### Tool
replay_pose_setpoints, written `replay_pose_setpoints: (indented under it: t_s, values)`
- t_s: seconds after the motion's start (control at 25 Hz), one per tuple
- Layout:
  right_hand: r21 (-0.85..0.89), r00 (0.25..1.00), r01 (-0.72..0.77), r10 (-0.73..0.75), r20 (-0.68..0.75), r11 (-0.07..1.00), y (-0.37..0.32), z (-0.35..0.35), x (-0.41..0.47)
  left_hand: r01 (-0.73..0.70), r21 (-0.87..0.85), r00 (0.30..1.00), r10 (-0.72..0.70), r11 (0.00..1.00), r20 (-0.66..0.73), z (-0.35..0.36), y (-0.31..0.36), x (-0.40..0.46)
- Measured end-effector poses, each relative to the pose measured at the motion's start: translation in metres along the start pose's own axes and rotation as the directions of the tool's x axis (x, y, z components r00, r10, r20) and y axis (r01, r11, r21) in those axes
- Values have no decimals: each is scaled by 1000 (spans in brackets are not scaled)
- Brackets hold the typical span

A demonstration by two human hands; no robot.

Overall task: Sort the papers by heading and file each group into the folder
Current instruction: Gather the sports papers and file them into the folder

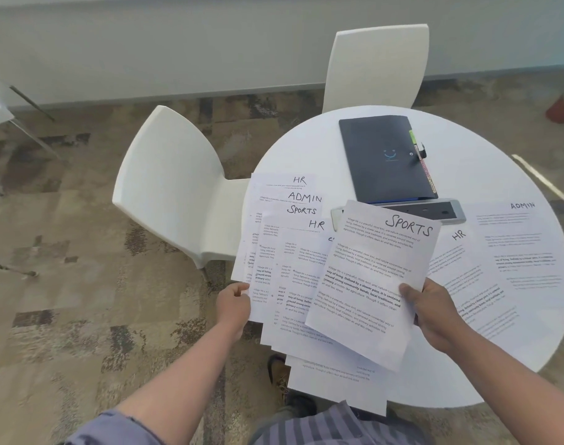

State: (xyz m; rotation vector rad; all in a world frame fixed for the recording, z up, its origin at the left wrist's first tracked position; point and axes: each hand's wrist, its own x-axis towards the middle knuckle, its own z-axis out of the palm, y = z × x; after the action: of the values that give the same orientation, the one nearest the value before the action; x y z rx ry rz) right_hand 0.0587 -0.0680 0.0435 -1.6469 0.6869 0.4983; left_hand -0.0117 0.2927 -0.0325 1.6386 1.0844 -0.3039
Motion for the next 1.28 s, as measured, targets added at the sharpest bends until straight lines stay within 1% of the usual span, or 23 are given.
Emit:
replay_pose_setpoints:
  t_s: [0.08, 0.16, 0.28, 0.36, 0.48, 0.56, 0.68, 0.8, 0.92, 1.2, 1.28]
  values:
    - [-11, 1000, 2, -2, 2, 1000, 1, -2, -1, -2, -23, 1000, 2, 1000, -29, -3, 2, 5]
    - [-19, 1000, 4, -4, 4, 1000, 1, -4, -2, -11, -85, 999, 8, 996, -37, -2, 7, 7]
    - [-21, 1000, 8, -8, -4, 1000, 3, -9, -2, -14, -152, 1000, 14, 988, 2, 0, 20, 3]
    - [-23, 1000, 11, -11, -10, 1000, 5, -11, -1, -58, -118, 997, 63, 991, 33, 0, 27, -2]
    - [-11, 1000, 3, -3, -9, 1000, 8, -10, 0, -195, 2, 981, 195, 981, 15, 0, 39, -15]
    - [-8, 1000, -6, 5, -10, 1000, 9, -8, 0, -289, 42, 957, 289, 956, 23, 1, 52, -24]
    - [-25, 1000, -13, 13, -2, 1000, 8, -7, 1, -369, -28, 926, 370, 929, 78, 4, 73, -36]
    - [-29, 1000, -7, 7, -4, 1000, 4, -10, 1, -444, -115, 891, 452, 889, 51, 5, 101, -48]
    - [-33, 1000, 6, -6, -13, 999, 1, -13, 2, -557, -132, 827, 562, 820, 5, 3, 134, -62]
    - [-30, 999, 13, -14, -38, 999, -3, -21, 0, -708, -119, 695, 717, 696, 52, 5, 181, -91]
    - [-22, 999, 9, -10, -46, 1000, 0, -25, 1, -727, -140, 671, 739, 672, 64, 9, 190, -103]
